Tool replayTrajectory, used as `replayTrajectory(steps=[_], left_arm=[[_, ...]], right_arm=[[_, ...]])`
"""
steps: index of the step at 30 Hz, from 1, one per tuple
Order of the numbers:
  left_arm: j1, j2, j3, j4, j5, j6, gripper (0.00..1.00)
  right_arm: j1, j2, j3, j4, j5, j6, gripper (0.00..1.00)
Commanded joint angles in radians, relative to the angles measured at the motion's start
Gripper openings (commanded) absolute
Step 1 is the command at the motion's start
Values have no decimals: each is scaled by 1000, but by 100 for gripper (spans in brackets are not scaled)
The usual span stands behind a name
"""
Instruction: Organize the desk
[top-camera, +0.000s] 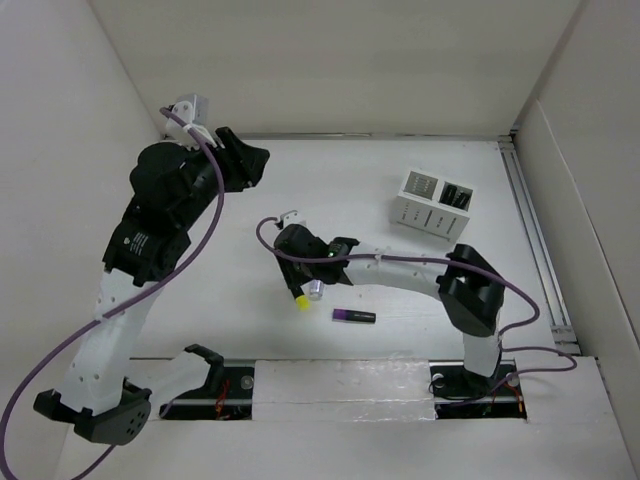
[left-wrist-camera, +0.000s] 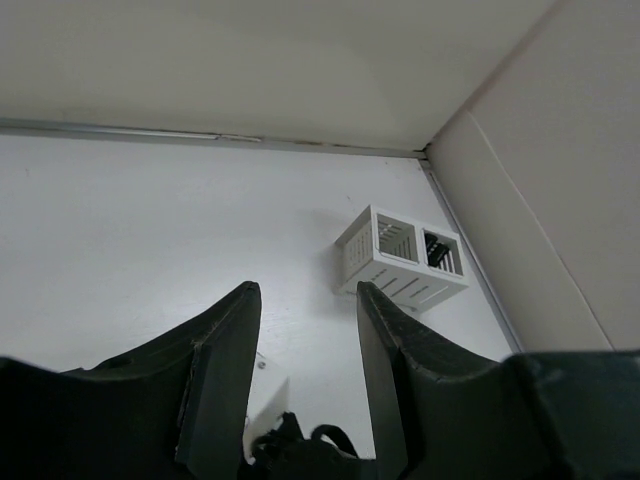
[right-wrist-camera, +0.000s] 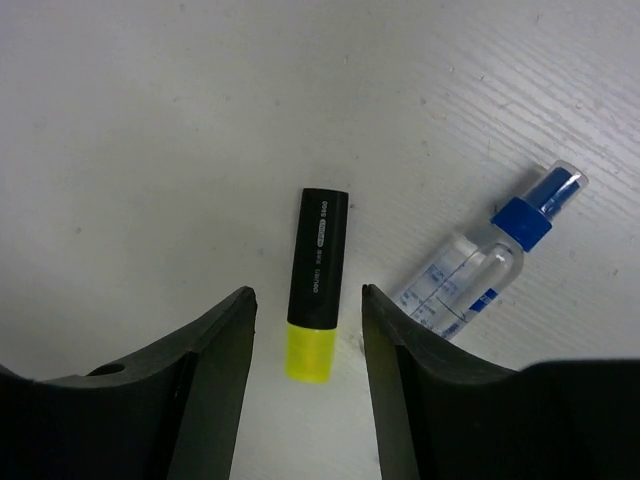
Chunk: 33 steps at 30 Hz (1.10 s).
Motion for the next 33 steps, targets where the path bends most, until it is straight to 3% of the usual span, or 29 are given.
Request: replayTrajectory(steps=[1,14,24,27,33], left_arm=[[2,-48,-24,22,54,-16,40],[-7,-72,-62,29,72,0,40],[-16,-74,-61,22,66,6,40],[-16,-74,-67,25,67,4,40],[-16,-75,-72,26,72,1,40]], right_arm=[[-7,65,107,-44,-3,-42,53],[2,262,267,-126,26,-75,54],[2,312,252,-136,23,-62,52],[2,316,247,-136,17,-58,46],[12,301,262,-148,22,-50,24]])
